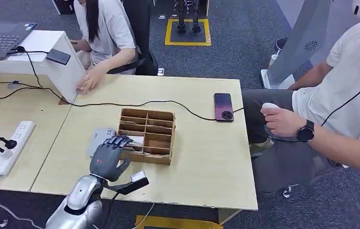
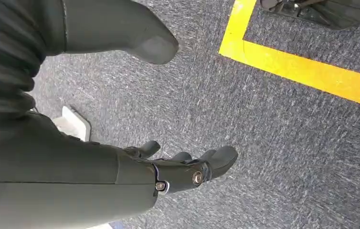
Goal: Pass the card to the sensor for recognition and then transmit it.
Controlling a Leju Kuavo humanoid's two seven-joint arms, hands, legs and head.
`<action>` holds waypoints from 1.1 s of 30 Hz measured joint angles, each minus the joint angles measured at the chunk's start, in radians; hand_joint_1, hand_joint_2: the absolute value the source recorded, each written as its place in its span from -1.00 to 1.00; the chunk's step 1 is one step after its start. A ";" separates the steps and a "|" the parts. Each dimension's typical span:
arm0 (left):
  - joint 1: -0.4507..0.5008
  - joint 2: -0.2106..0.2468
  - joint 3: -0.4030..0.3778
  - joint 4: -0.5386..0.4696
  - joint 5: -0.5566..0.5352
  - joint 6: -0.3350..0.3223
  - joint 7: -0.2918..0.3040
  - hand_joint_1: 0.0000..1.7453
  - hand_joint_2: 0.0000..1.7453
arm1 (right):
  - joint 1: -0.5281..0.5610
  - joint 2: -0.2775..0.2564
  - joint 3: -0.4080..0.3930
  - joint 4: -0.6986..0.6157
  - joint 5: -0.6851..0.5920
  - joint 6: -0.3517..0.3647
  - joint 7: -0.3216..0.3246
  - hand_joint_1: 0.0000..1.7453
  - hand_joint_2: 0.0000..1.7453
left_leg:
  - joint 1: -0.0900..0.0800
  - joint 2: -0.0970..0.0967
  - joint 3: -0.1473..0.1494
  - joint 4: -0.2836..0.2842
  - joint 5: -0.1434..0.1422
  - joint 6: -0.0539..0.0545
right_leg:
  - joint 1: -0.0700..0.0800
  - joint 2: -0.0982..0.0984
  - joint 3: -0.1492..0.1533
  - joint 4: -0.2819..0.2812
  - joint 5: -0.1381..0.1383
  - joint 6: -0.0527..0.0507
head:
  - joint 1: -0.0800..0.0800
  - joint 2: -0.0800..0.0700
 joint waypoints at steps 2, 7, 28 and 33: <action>0.001 0.001 0.000 0.000 0.007 0.000 0.000 1.00 1.00 | 0.000 0.000 0.000 0.000 0.000 0.000 -0.002 -1.00 1.00 | 0.000 0.000 0.000 0.000 0.000 0.000 | 0.000 0.000 0.000 0.000 0.000 0.000 | 0.000 0.000; 0.003 0.007 0.000 0.000 0.012 0.002 0.000 1.00 1.00 | 0.000 0.000 0.000 0.000 -0.001 -0.001 -0.002 -1.00 1.00 | 0.000 0.000 0.000 0.000 0.000 0.000 | 0.000 0.000 0.000 0.000 0.000 0.000 | 0.000 0.000; 0.003 0.038 0.002 -0.060 0.185 -0.049 -0.081 1.00 1.00 | 0.000 0.000 0.000 0.000 -0.006 -0.002 -0.001 -1.00 1.00 | 0.000 0.000 0.000 0.000 0.000 0.000 | 0.000 0.000 0.000 0.000 0.000 0.000 | 0.000 0.000; -0.083 0.140 0.027 -0.236 0.338 -0.194 -0.105 1.00 1.00 | 0.001 0.000 -0.001 0.000 -0.007 -0.001 0.005 -1.00 1.00 | 0.001 -0.001 -0.001 0.000 0.002 -0.001 | 0.002 -0.001 -0.001 0.001 0.001 -0.001 | 0.000 0.000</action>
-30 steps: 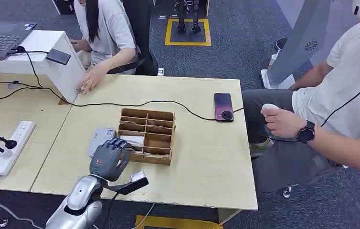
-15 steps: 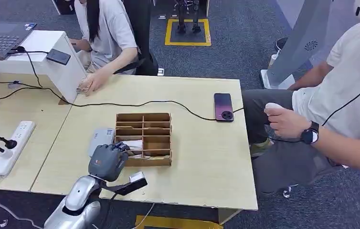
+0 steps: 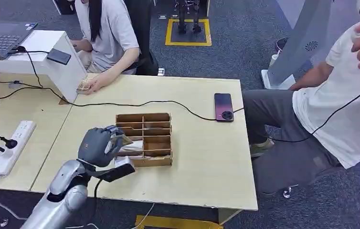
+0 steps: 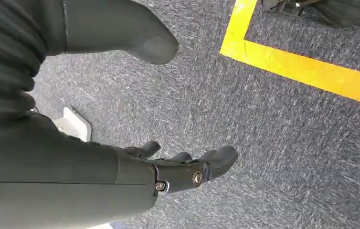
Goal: Pass the card to the sensor for recognition and then transmit it.
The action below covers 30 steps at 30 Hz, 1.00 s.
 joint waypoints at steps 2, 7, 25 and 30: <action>-0.072 0.048 0.026 -0.069 0.050 -0.051 0.001 1.00 1.00 | 0.001 0.000 -0.001 0.000 -0.001 0.000 0.001 -1.00 1.00 | 0.002 0.000 0.000 0.000 0.000 -0.001 | 0.000 0.000 0.000 0.000 0.000 0.000 | 0.000 0.000; -0.280 0.172 0.070 -0.200 0.148 -0.217 0.052 1.00 1.00 | 0.002 0.000 -0.003 0.000 -0.001 0.002 0.002 -1.00 1.00 | 0.002 0.001 -0.001 0.000 0.002 -0.002 | 0.001 0.001 -0.001 0.001 0.002 -0.002 | 0.000 0.000; -0.244 0.178 0.125 -0.043 -0.190 -0.031 0.164 1.00 1.00 | -0.001 0.001 -0.017 0.000 0.008 0.000 -0.008 -1.00 1.00 | 0.000 0.001 0.000 0.000 0.002 -0.002 | 0.000 0.001 -0.001 0.000 0.002 -0.002 | 0.000 0.000; -0.229 0.143 0.125 0.067 -0.197 -0.017 0.164 1.00 1.00 | -0.002 0.002 -0.017 0.000 0.008 0.000 -0.008 -1.00 1.00 | 0.000 0.001 0.000 0.000 0.002 -0.002 | 0.000 0.001 -0.001 0.000 0.002 -0.002 | 0.000 0.000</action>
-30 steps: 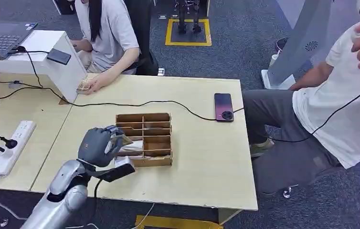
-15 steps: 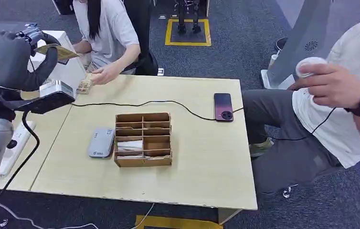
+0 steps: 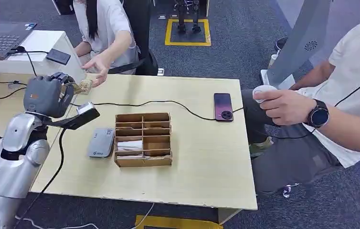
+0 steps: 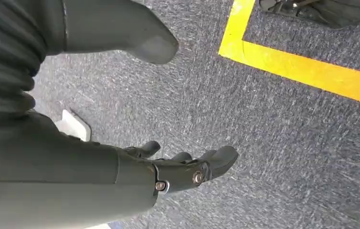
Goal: Pass the card to the sensor for recognition and then transmit it.
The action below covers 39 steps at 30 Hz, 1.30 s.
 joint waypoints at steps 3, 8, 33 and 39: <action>0.000 -0.014 0.000 0.032 -0.040 0.015 0.030 1.00 1.00 | 0.000 0.001 0.000 0.000 0.000 0.001 0.000 -1.00 1.00 | 0.000 0.000 0.000 0.000 0.000 0.000 | 0.000 0.000 0.000 0.000 0.000 0.000 | 0.000 0.000; 0.000 -0.054 0.006 0.122 -0.067 0.077 0.045 1.00 1.00 | -0.001 0.004 0.000 0.000 0.000 -0.004 -0.003 -1.00 1.00 | 0.000 0.000 0.000 0.000 0.000 0.000 | 0.000 0.000 0.000 0.000 0.000 0.000 | 0.000 0.000; 0.088 -0.043 0.139 0.158 -0.140 0.252 0.118 -1.00 1.00 | 0.004 0.008 -0.002 0.001 -0.009 -0.006 0.011 -1.00 1.00 | 0.000 0.002 -0.001 0.000 0.000 0.000 | 0.000 0.002 -0.001 0.000 0.000 0.000 | 0.000 0.000; 0.270 -0.026 0.357 0.142 -0.050 0.412 0.046 -1.00 1.00 | 0.009 0.008 -0.021 0.001 -0.043 -0.010 0.019 -1.00 1.00 | 0.001 0.005 -0.001 -0.001 -0.002 -0.002 | 0.000 0.006 -0.003 0.001 -0.001 -0.001 | 0.000 0.000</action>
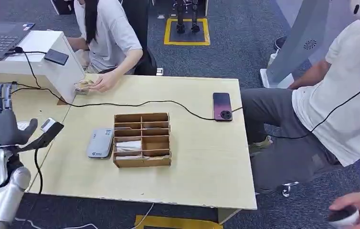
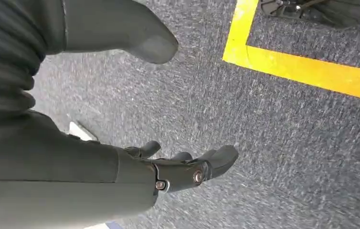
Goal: Pass the card to the sensor for recognition and then transmit it.
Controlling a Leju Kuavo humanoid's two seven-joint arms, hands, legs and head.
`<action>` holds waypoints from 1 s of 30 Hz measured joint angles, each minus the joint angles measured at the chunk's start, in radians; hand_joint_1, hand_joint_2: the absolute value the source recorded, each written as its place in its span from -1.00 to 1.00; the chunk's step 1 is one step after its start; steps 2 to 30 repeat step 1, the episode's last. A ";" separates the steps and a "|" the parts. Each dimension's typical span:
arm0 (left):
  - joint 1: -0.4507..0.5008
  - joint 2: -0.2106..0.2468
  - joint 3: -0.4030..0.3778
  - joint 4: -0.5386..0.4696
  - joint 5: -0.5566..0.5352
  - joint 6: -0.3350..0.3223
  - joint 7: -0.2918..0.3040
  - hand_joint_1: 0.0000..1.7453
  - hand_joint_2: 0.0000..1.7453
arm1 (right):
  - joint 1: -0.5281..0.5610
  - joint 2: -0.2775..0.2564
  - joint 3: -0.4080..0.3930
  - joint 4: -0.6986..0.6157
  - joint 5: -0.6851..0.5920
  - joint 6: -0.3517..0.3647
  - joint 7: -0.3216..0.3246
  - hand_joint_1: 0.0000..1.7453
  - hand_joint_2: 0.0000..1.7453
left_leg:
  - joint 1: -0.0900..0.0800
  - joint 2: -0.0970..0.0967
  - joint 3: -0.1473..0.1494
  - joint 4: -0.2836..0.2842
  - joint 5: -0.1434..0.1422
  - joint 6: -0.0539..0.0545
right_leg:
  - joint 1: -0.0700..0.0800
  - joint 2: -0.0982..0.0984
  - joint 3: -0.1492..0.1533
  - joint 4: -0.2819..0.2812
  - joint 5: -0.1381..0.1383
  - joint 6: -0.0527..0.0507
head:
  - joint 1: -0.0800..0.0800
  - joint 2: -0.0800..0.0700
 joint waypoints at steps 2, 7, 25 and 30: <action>0.041 -0.003 0.042 -0.010 0.029 0.021 -0.024 -1.00 1.00 | 0.002 0.000 -0.006 0.000 0.000 0.000 0.001 -1.00 1.00 | 0.000 0.001 0.000 0.000 -0.001 0.000 | 0.000 0.001 0.000 0.000 0.000 0.000 | 0.000 0.000; 0.041 -0.003 0.042 -0.010 0.029 0.021 -0.024 -1.00 1.00 | 0.002 0.000 -0.006 0.000 0.000 0.000 0.001 -1.00 1.00 | 0.000 0.001 0.000 0.000 -0.001 0.000 | 0.000 0.001 0.000 0.000 0.000 0.000 | 0.000 0.000; 0.041 -0.003 0.042 -0.010 0.029 0.021 -0.024 -1.00 1.00 | 0.002 0.000 -0.006 0.000 0.000 0.000 0.001 -1.00 1.00 | 0.000 0.001 0.000 0.000 -0.001 0.000 | 0.000 0.001 0.000 0.000 0.000 0.000 | 0.000 0.000; 0.041 -0.003 0.042 -0.010 0.029 0.021 -0.024 -1.00 1.00 | 0.002 0.000 -0.006 0.000 0.000 0.000 0.001 -1.00 1.00 | 0.000 0.001 0.000 0.000 -0.001 0.000 | 0.000 0.001 0.000 0.000 0.000 0.000 | 0.000 0.000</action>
